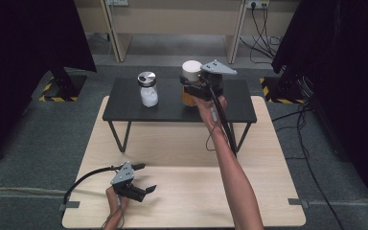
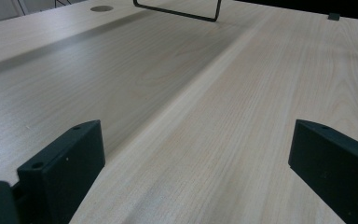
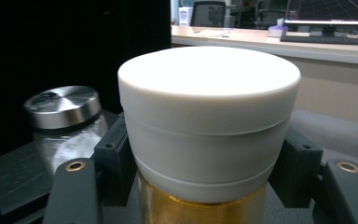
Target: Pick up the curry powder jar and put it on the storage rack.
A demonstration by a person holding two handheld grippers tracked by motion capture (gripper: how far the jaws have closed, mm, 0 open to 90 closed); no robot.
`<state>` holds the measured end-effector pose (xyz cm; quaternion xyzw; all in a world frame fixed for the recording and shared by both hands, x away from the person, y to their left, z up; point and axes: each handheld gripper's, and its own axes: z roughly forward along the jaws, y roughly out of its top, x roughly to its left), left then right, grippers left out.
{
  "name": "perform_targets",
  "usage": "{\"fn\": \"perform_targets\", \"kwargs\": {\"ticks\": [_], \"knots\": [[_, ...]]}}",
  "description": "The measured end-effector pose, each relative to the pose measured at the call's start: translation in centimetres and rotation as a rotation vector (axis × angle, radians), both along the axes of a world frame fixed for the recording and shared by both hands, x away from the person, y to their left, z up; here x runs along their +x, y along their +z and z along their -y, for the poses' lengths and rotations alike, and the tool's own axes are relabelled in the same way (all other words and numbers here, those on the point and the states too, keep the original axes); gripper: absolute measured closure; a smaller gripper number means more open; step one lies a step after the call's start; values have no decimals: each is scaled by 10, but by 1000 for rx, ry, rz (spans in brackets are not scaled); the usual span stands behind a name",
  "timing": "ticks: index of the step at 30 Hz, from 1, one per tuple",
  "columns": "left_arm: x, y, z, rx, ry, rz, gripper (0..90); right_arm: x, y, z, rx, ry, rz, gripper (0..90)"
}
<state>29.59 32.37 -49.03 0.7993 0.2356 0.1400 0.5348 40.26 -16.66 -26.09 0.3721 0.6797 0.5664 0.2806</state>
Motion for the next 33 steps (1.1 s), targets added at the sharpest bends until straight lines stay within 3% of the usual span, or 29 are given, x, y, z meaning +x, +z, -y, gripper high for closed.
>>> {"fn": "perform_targets", "kwargs": {"ticks": [12, 18, 22, 23, 27, 30, 33], "knots": [[0, 0, 0, -1, -1, 1, 29, 9, -9, -12, -28, -20, -12, 351], [-1, 0, 0, -2, 0, 3, 29, 7, -20, -7, 7, -15, 14, 351], [-1, 0, 0, -2, 0, 3, 29, 7, -21, -6, -7, -4, 25, 345], [-1, 0, 0, -2, 0, 3, 29, 8, -21, -5, -9, -3, 22, 333], [-1, 0, 0, -1, 0, 2, 29, 12, -18, -5, -27, -7, -26, 116], [0, 0, 0, 1, -1, 0, 29, 10, -24, 1, -3, 14, -12, 20], [0, 0, 0, 1, -1, 0, 29, 4, -27, 2, 21, -7, -1, 3]]}}
